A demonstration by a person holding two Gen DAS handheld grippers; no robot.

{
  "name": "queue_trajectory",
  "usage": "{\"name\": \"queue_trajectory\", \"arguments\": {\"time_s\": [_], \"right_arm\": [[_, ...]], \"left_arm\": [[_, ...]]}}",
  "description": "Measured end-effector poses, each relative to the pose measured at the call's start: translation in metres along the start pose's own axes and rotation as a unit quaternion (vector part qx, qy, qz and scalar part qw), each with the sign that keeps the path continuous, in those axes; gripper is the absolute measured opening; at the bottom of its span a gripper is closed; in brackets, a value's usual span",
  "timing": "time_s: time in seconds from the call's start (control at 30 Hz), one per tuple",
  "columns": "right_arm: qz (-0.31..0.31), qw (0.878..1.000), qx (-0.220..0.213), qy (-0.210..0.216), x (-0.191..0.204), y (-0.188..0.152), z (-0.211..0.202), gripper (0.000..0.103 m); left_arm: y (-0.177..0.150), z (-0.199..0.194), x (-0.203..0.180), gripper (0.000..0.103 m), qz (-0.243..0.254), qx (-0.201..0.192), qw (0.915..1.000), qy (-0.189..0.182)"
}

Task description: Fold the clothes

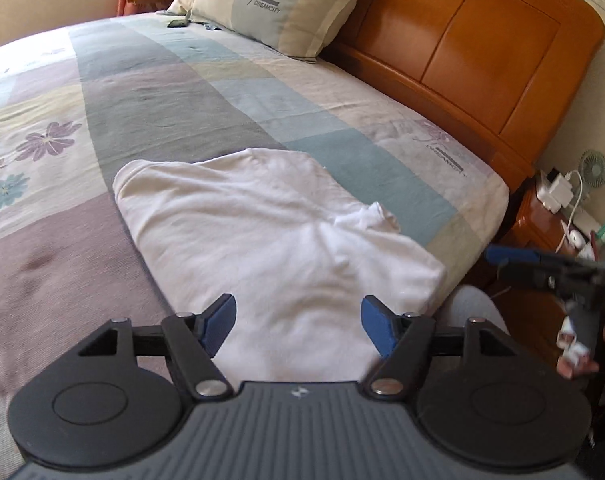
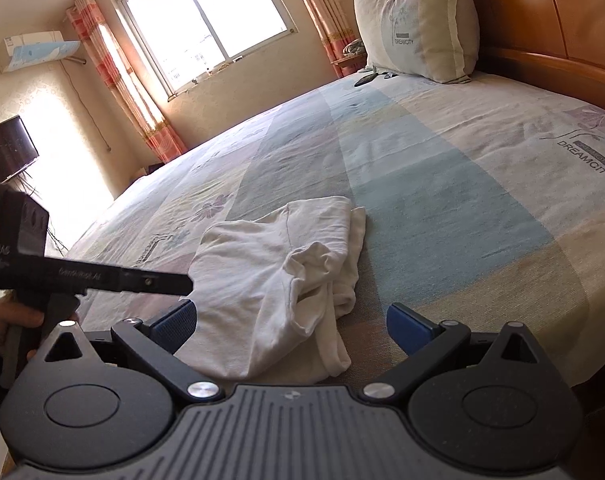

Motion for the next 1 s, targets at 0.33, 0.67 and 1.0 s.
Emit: {"name": "queue_trajectory", "arguments": {"time_s": [0.33,0.67,1.0], "right_arm": [[-0.023,1.000,0.001,-0.005,0.016,0.002,-0.002,0.103],[-0.049,0.999,0.002,-0.023,0.024,0.000,-0.006,0.103],[-0.112,0.991,0.019,0.069,0.056,0.015,0.046,0.103]], "left_arm": [[-0.053,0.029,-0.043,0.074,0.191,-0.016,0.9665,0.170],[-0.066,0.007,-0.009,0.077,0.092,-0.006,0.9841,0.152],[-0.004,-0.042,0.029,0.077,-0.023,-0.093,0.9907,0.097]]}}
Point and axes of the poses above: each gripper's, at about its wrist camera, not at the fingertips, and z roughly the way its jaws point, x to its left, y to its top, the point moved 2 cm from there along z, roughly the way its jaws point, and after that the axes turned 1 degree about y, right-handed, at the moved point
